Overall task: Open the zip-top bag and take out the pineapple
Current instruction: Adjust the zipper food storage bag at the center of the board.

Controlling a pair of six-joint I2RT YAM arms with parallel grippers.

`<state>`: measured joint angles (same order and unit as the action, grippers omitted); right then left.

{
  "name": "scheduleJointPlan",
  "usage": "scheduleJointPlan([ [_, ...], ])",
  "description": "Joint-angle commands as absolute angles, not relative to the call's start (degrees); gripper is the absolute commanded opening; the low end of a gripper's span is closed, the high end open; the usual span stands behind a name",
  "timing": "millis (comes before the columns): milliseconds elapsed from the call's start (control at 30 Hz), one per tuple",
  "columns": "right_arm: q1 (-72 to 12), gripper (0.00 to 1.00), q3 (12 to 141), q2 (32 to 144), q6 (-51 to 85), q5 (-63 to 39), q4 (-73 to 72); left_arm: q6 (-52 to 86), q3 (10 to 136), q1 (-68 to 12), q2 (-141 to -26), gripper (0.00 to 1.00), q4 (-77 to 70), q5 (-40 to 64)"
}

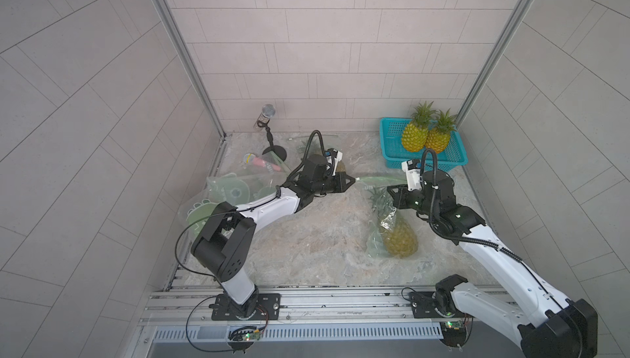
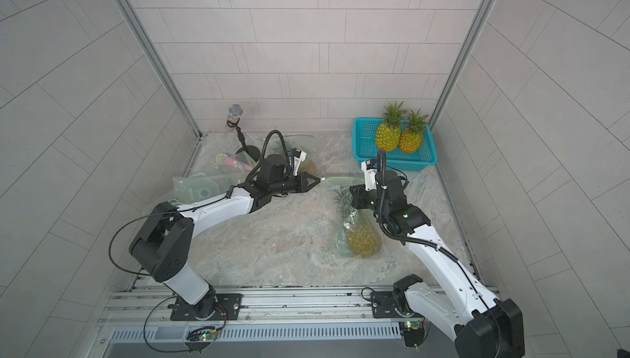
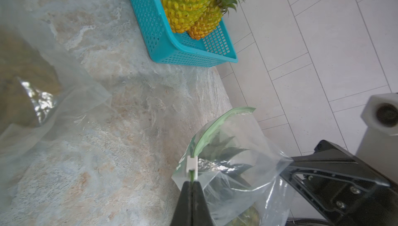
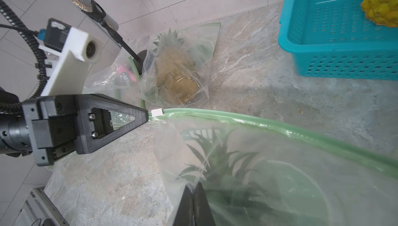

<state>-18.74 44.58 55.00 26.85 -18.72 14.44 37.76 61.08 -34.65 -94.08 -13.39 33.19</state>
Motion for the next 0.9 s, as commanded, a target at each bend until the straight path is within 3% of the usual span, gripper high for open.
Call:
scheduleJointPlan([
  [0, -18.99, 0.23, 46.87, 52.50, 24.07, -17.27, 13.80, 34.74, 65.43, -34.90, -89.76, 0.00, -10.01, 35.32],
  [67, -18.98, 0.34, 47.49, 51.47, 22.64, -16.61, 14.56, 33.53, 67.51, -34.97, -88.53, 0.00, -7.68, 35.96],
  [200, -18.98, 0.43, 48.84, 49.37, 20.58, -14.37, 15.90, 32.16, 70.55, -34.98, -86.84, 0.00, -4.88, 36.58],
  [600, -18.82, 0.49, 55.57, 48.01, 12.08, -6.90, 20.53, 27.96, 80.36, -34.93, -83.27, 0.00, 5.50, 38.76],
  [867, -17.48, 0.54, 62.71, 53.62, 5.93, -11.45, 22.83, 23.03, 87.18, -34.72, -83.07, 0.00, 13.60, 38.77],
])
